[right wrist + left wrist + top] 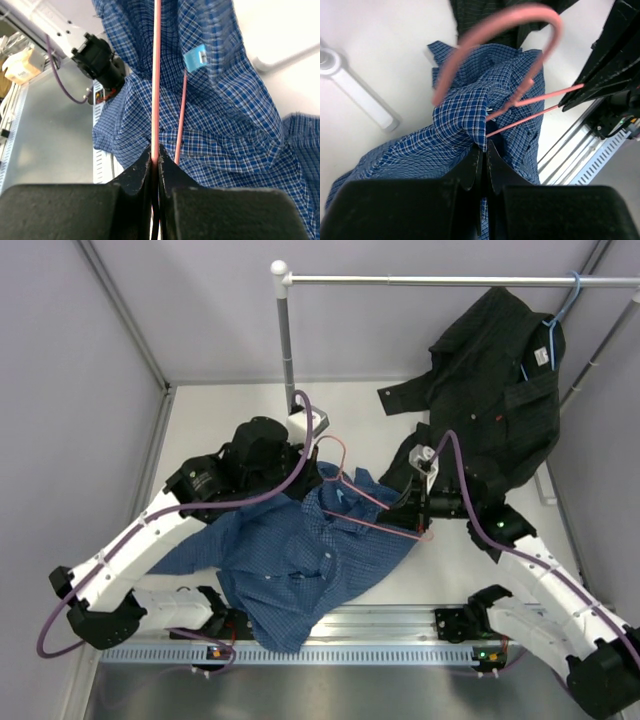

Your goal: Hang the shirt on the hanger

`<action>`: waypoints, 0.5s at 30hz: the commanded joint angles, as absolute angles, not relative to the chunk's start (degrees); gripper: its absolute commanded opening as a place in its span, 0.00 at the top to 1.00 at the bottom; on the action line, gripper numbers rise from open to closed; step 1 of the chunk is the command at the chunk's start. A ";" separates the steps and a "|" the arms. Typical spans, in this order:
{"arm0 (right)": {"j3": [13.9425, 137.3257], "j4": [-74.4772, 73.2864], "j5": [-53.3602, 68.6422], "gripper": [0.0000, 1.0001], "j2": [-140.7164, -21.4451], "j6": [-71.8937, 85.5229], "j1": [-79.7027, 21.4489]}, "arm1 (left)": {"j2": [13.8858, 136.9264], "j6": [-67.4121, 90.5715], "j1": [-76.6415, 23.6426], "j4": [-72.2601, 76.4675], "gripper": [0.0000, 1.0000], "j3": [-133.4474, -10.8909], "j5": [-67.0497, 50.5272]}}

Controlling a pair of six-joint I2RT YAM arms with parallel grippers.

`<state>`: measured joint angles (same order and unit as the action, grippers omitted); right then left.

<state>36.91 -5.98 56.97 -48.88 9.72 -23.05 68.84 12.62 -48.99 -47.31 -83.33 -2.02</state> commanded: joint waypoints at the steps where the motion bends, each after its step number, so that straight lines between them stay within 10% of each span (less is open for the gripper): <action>1: 37.09 9.23 58.20 1.00 -46.41 8.90 -26.80 | 68.90 11.16 -50.36 -52.38 1.00 -88.32 6.93; 15: 28.84 25.47 39.47 1.00 -41.32 9.04 -38.06 | 75.59 5.62 -64.15 -55.55 1.00 -96.16 6.23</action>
<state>28.23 8.14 43.20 -43.88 8.14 -36.53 75.40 8.05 -58.46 -55.68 -95.29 7.88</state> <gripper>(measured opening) 0.007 0.024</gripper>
